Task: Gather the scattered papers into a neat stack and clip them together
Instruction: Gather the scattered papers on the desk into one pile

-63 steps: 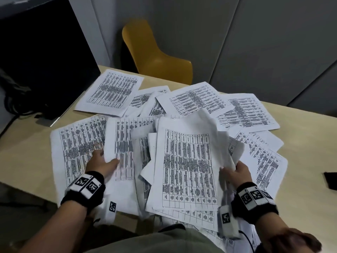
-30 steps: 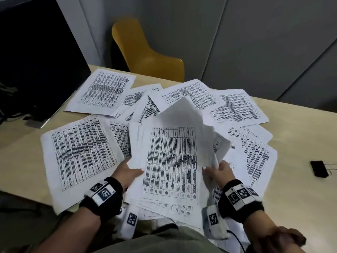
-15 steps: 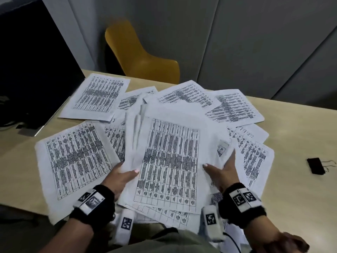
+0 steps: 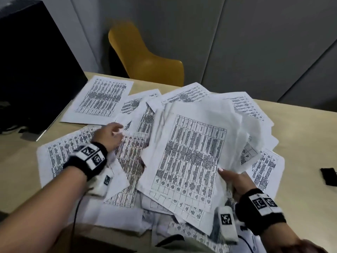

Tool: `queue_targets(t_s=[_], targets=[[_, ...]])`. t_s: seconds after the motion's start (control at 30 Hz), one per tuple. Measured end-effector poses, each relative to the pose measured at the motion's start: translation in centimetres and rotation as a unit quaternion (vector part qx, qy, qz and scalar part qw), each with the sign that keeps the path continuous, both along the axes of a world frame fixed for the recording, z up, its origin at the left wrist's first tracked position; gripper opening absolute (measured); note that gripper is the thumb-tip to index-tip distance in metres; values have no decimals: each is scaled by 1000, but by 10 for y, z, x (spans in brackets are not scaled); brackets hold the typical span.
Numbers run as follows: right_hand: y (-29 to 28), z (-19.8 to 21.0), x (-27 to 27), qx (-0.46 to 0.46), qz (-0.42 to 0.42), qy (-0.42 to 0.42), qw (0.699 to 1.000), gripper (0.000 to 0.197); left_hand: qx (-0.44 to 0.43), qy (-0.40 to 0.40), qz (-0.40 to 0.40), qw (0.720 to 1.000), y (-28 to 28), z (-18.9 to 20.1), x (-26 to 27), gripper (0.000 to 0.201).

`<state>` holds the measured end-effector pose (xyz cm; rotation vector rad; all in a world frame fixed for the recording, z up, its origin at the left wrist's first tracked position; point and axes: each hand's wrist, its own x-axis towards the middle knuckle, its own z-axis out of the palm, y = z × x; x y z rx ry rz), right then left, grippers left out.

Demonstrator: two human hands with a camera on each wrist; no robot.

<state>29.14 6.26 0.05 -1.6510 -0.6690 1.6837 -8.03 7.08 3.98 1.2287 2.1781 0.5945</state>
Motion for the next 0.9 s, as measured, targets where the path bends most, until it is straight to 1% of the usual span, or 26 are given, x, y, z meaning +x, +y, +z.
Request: queue_targets(t_s=[0.03, 0.1, 0.13, 0.17, 0.27, 0.33, 0.37, 0.4, 0.43, 0.47, 0.5, 0.53, 0.57, 0.6, 0.67, 0.73, 0.77, 0.8, 0.83, 0.9], targets=[[1, 2, 1, -5, 9, -3, 1000, 28, -19, 78, -7, 997, 13, -4, -10, 41], [4, 2, 1, -15, 14, -10, 1000, 29, -81, 203, -24, 975, 36, -13, -25, 54], [4, 3, 0, -22, 13, -16, 1000, 29, -103, 237, -23, 966, 45, -17, -29, 57], [4, 5, -1, -27, 17, -15, 999, 27, -119, 253, -23, 960, 54, -20, -34, 58], [2, 15, -3, -47, 11, -29, 998, 6, -163, 237, -8, 958, 67, -35, -43, 57], [2, 27, -8, -37, -11, -37, 999, 21, -184, 231, -3, 955, 72, -42, -47, 55], [1, 37, -13, -35, -12, -38, 999, 26, -191, 237, -5, 952, 73, -41, -48, 49], [3, 34, -14, -34, -8, -45, 998, 29, -194, 251, -12, 948, 74, -43, -49, 40], [3, 39, -17, -37, -6, -47, 998, 30, -194, 273, -23, 942, 74, -42, -50, 30], [5, 28, -12, -42, -5, -38, 998, 30, -198, 298, -38, 933, 74, -42, -50, 25], [5, 28, -13, -46, 2, -42, 998, 27, -205, 328, -58, 920, 74, -40, -49, 24], [5, 19, -10, -54, 4, -46, 997, 22, -212, 361, -77, 905, 73, -39, -48, 25], [6, 16, -9, -61, 4, -41, 997, 14, -221, 386, -90, 891, 72, -36, -48, 24], [6, 11, -8, -66, 9, -35, 997, 10, -229, 398, -94, 883, 72, -33, -47, 22], [5, 8, -8, -59, 18, -40, 997, 13, -228, 392, -83, 887, 68, -25, -48, 19], [5, 7, -7, -49, 12, -50, 997, 13, -202, 375, -69, 902, 58, -11, -46, 16], [5, 8, -7, -48, 9, -54, 997, 14, -184, 370, -75, 908, 49, -5, -44, 16], [6, 5, -7, -45, 4, -52, 998, 10, -175, 361, -91, 911, 38, 0, -39, 20], [5, 5, -8, -47, 5, -50, 998, 10, -175, 345, -109, 916, 22, 3, -34, 25], [4, -2, -8, -49, 3, -51, 998, 19, -183, 310, -151, 921, -14, 4, -20, 28]])
